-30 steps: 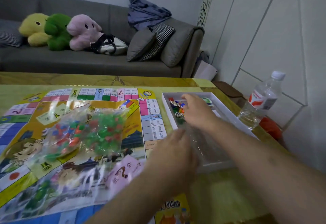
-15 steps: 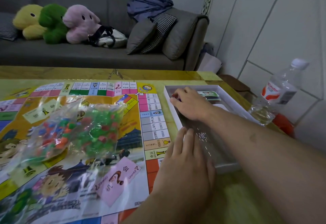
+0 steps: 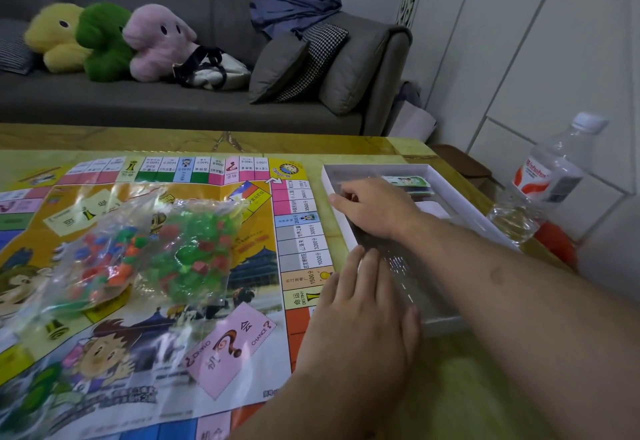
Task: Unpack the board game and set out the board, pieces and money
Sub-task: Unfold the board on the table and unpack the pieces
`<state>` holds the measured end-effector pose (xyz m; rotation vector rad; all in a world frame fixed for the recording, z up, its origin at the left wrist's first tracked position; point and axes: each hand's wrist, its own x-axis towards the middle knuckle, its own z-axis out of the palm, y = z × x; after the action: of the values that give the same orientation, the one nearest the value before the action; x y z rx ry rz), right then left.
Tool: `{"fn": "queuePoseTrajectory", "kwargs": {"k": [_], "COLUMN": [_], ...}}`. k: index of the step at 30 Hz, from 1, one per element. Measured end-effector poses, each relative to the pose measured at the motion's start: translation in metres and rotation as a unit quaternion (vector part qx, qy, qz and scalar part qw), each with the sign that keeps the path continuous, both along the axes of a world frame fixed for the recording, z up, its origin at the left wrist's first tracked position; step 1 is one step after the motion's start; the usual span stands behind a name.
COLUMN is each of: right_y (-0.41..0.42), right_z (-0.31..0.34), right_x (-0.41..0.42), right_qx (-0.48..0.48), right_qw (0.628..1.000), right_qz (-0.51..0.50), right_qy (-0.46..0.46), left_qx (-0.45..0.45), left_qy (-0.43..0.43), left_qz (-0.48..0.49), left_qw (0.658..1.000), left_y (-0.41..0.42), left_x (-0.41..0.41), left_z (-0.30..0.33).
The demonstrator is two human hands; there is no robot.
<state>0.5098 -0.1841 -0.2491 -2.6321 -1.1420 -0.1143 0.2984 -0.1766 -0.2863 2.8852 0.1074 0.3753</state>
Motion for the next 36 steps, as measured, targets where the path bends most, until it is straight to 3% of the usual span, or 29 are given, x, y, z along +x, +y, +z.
{"fn": "queuePoseTrajectory", "kwargs": {"k": [10,14,18,21,25,29,32,36], "right_y": [-0.013,-0.008,-0.004,-0.003,-0.011,-0.046,-0.097,-0.163], "right_z": [0.005,0.000,-0.001,0.008,0.038,0.072,0.083,0.056], "right_x": [-0.003,-0.005,-0.005,-0.006,-0.019,-0.058,-0.105,-0.163], "right_qx": [0.059,0.100,0.173,0.275,0.412,0.451,0.436,0.343], "right_qw": [0.997,0.993,0.983,0.959,0.890,0.862,0.872,0.932], "right_qz": [0.041,0.019,-0.025,-0.067,-0.103,-0.076,-0.045,-0.044], "right_qy": [0.007,-0.053,-0.050,0.023,0.166,0.221,0.216,0.111], "left_qx": [-0.009,-0.015,-0.019,-0.020,-0.026,-0.054,-0.071,-0.099], "left_qy": [-0.017,-0.012,-0.014,-0.016,-0.012,0.006,0.003,-0.003], "left_qz": [0.009,-0.004,-0.004,-0.001,0.003,-0.008,-0.008,0.002], "left_qw": [1.000,1.000,1.000,1.000,1.000,0.999,0.997,0.995], "left_y": [0.002,0.001,0.001,0.001,0.002,0.006,0.007,-0.002], "left_x": [-0.001,-0.002,-0.003,-0.004,-0.005,-0.006,-0.012,-0.028], "left_z": [-0.004,-0.001,0.001,0.000,0.004,0.016,0.022,0.028]}}
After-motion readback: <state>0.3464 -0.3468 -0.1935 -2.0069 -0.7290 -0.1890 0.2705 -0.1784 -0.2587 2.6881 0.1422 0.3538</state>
